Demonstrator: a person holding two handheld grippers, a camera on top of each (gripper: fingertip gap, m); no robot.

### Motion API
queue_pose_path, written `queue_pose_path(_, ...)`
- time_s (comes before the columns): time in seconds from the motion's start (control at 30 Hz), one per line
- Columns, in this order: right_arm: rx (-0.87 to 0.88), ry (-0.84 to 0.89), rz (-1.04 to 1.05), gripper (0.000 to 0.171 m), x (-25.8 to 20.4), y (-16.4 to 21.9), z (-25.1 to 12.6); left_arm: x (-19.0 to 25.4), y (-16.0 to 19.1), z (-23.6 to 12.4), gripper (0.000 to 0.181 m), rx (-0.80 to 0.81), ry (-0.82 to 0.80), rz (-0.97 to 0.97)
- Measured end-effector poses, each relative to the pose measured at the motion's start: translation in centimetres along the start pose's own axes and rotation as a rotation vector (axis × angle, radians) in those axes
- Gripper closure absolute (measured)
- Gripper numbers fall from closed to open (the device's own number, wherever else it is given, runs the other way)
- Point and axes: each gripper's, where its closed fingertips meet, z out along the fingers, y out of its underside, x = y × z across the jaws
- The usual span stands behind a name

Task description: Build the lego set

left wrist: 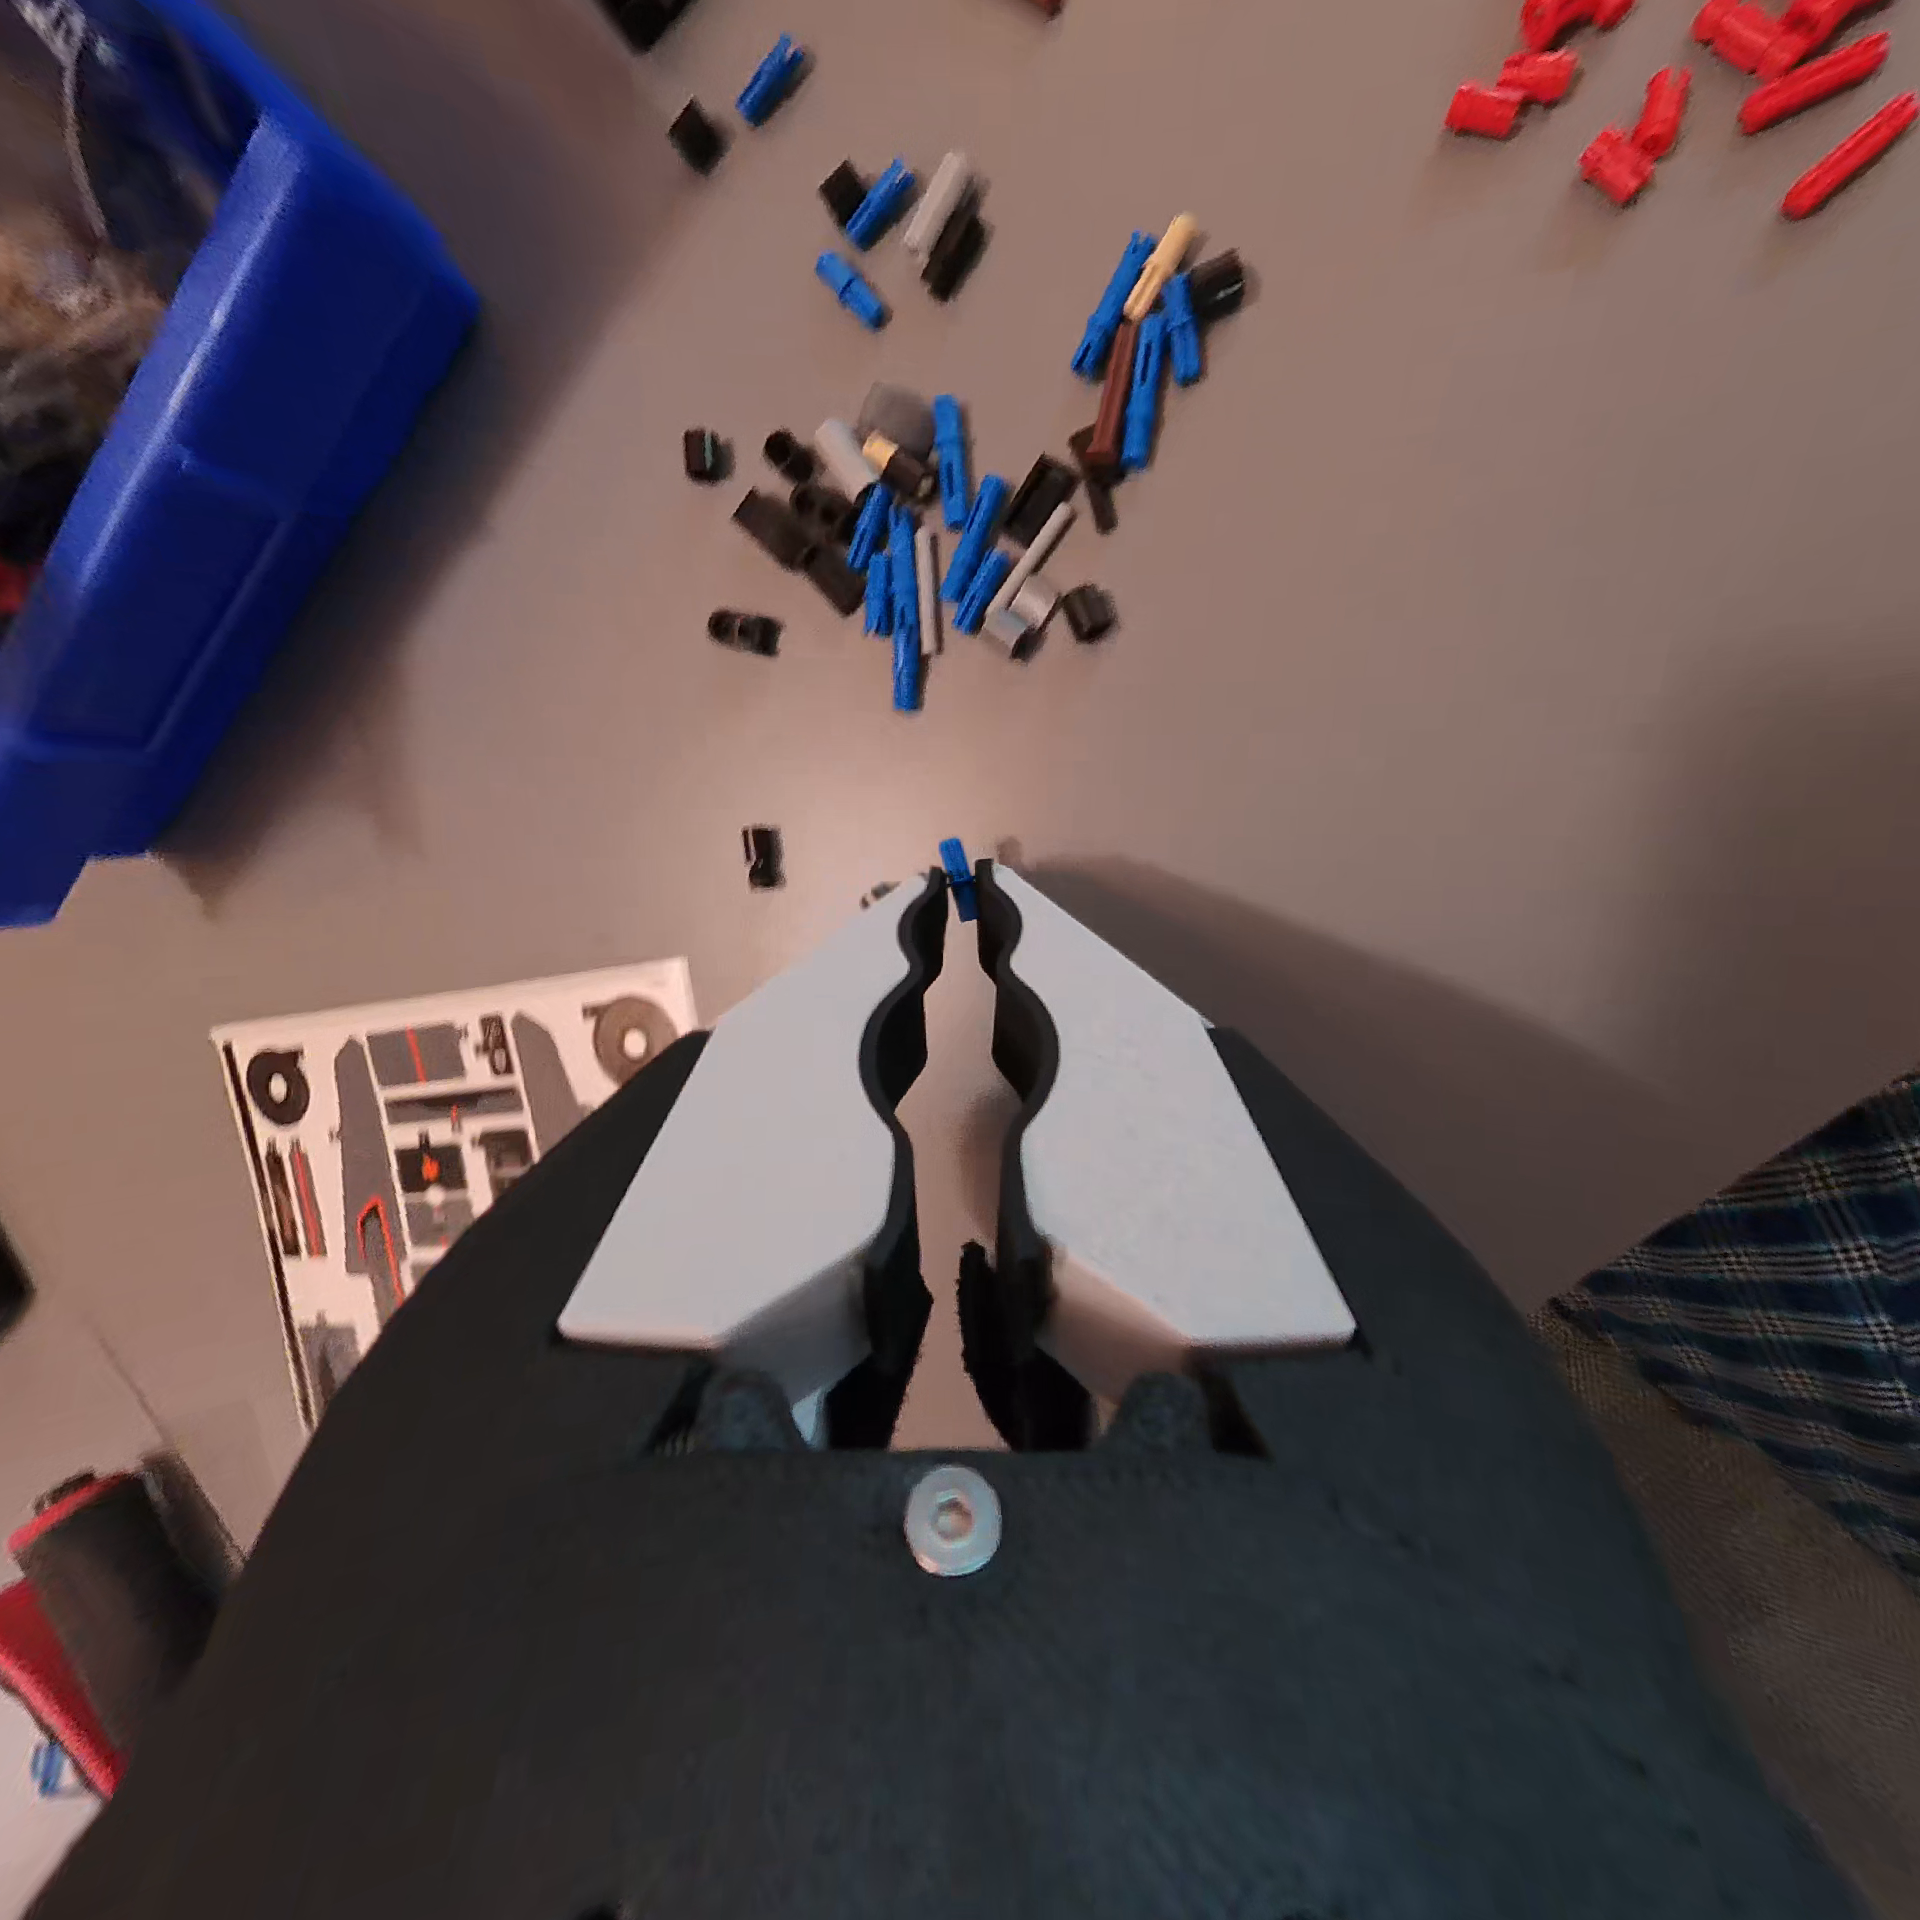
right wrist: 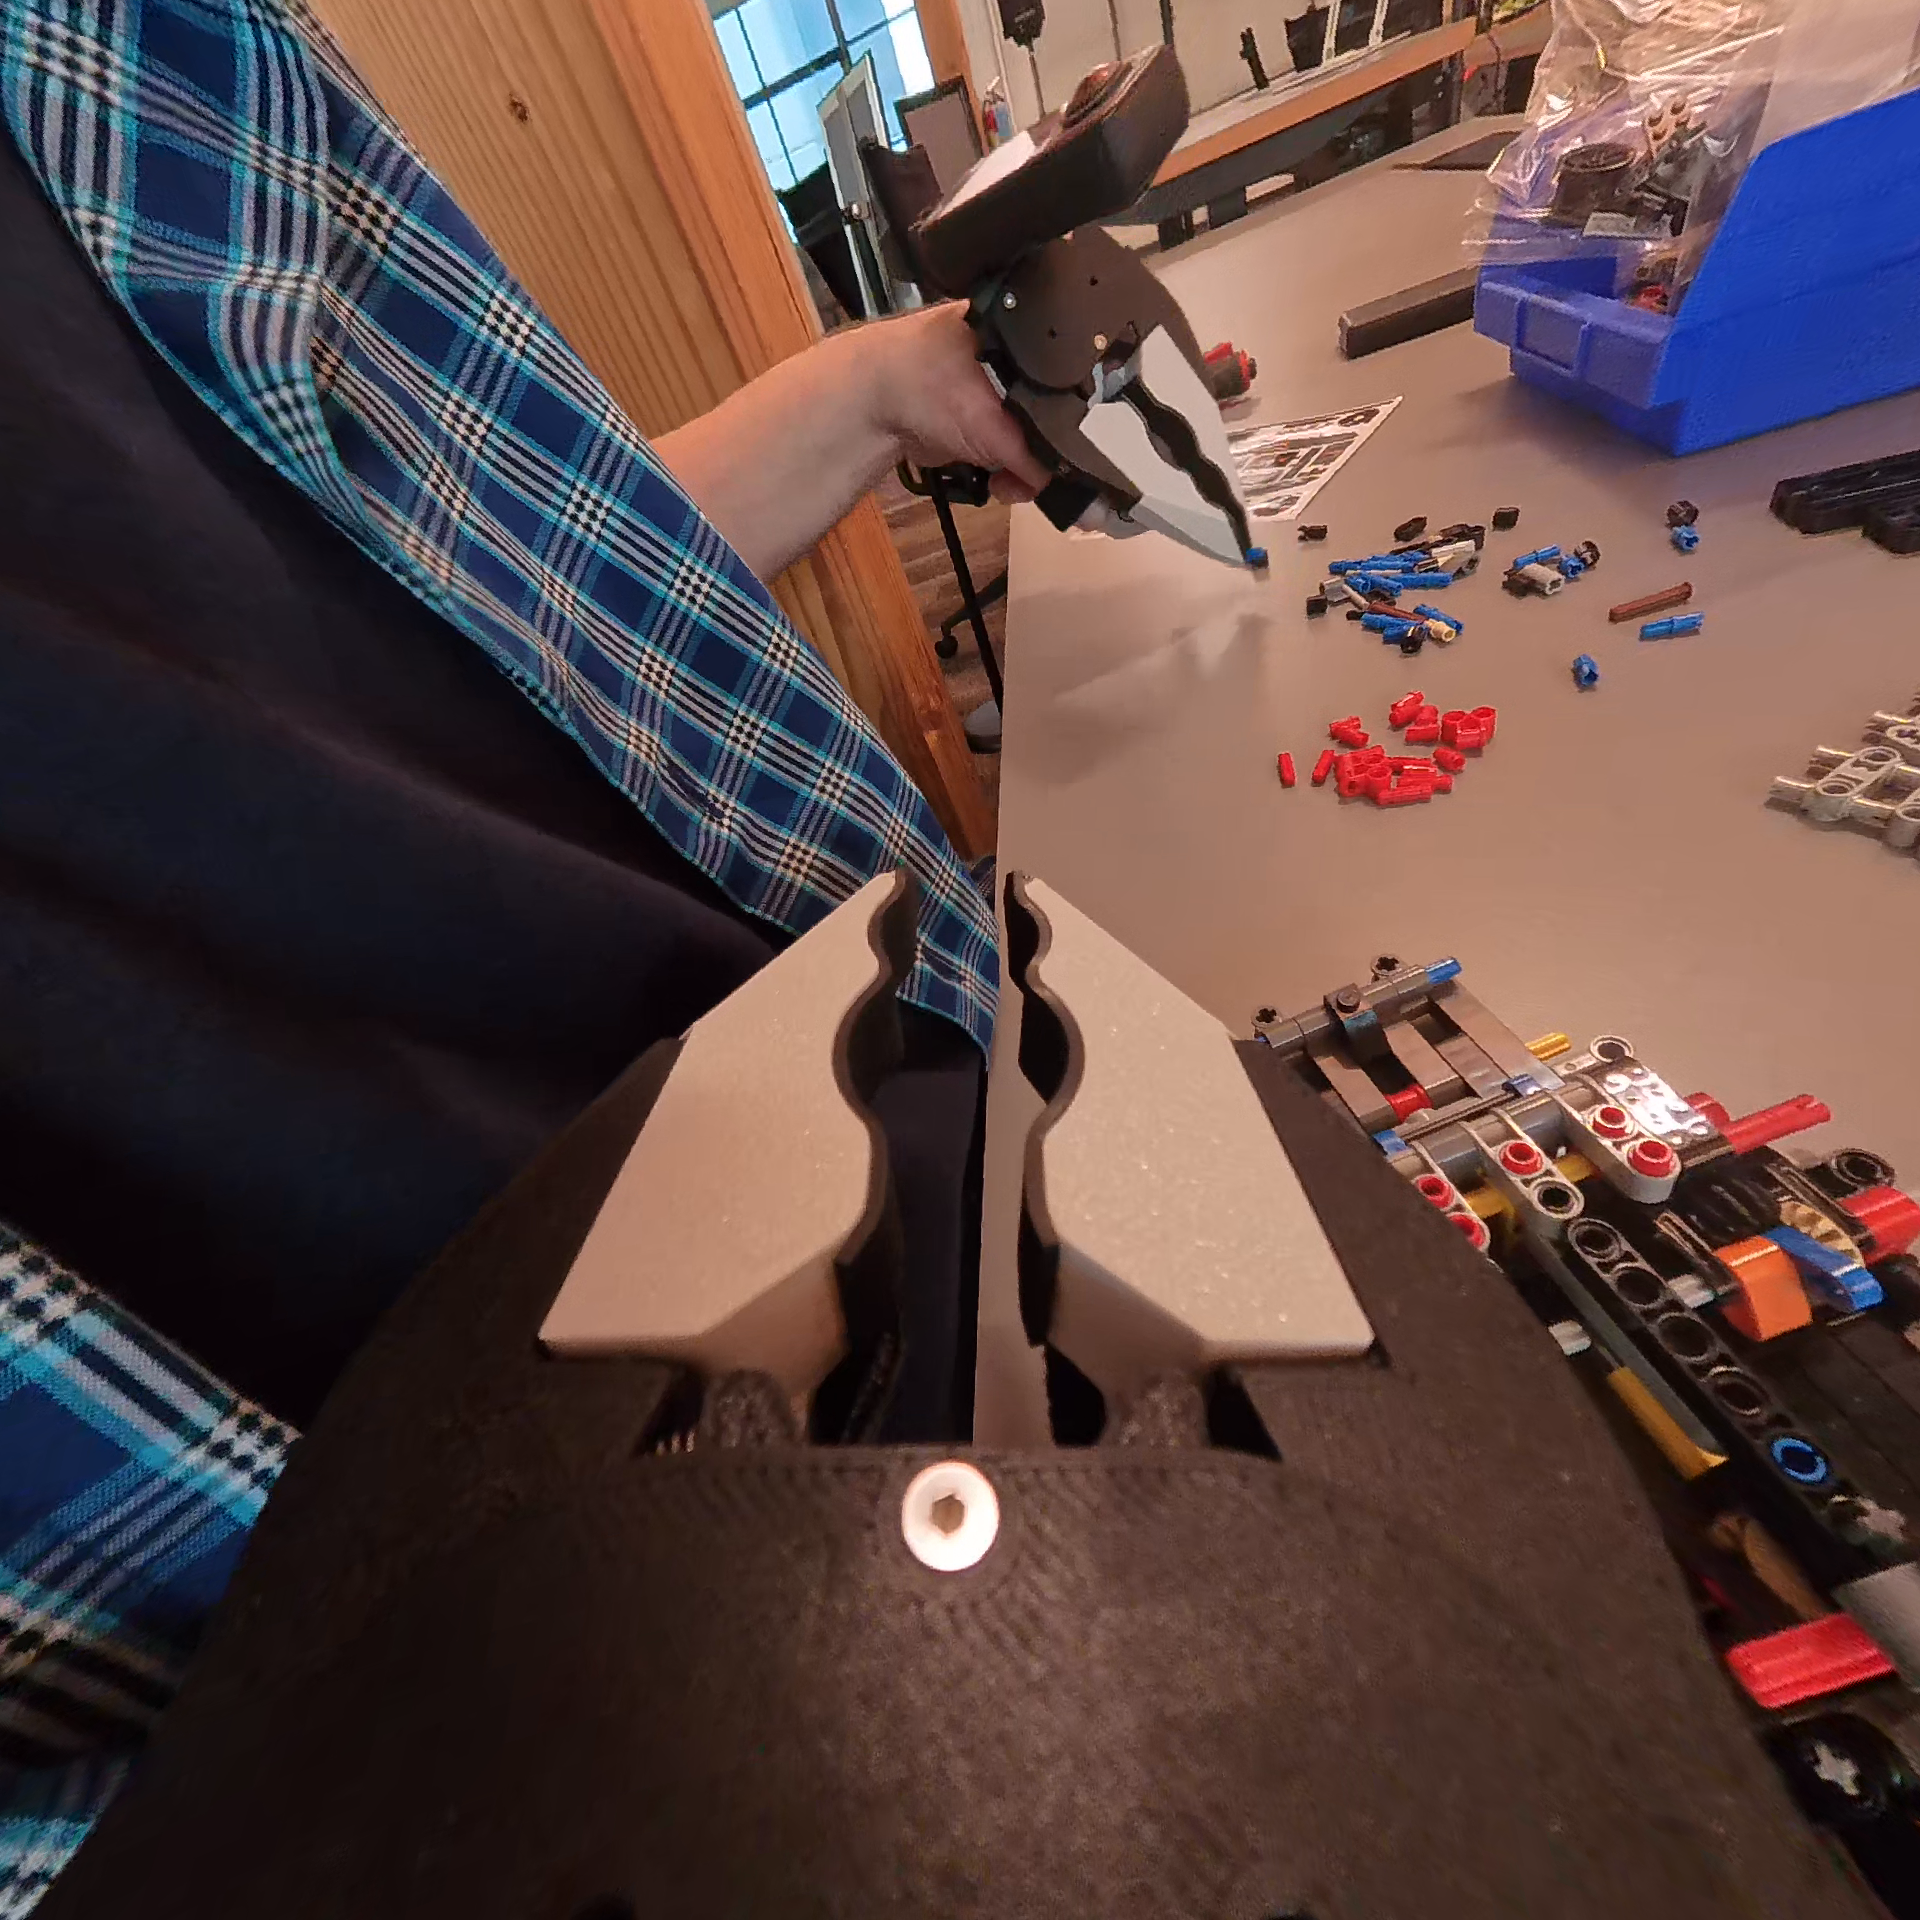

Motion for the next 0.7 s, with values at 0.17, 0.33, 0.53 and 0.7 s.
queue_pose_path(0.17, -0.001, -0.008, 0.001, 0.157, -0.2, 0.0, 0.1, -1.1, 2.4, -0.2, 0.178, -0.074, -0.06, -0.009)
queue_pose_path(0.33, -0.003, -0.003, 0.0, 0.157, -0.1, 0.0, 0.1, -2.4, 3.5, 0.1, 0.178, -0.123, -0.152, 0.024)
queue_pose_path(0.53, -0.006, -0.005, 0.001, 0.157, -0.1, 0.1, 0.2, -2.5, 3.5, -0.8, 0.17, -0.086, -0.146, -0.013)
queue_pose_path(0.7, -0.004, -0.006, 0.0, 0.157, -0.2, 0.1, 0.1, -4.2, 4.8, -1.4, 0.164, -0.12, -0.196, -0.066)
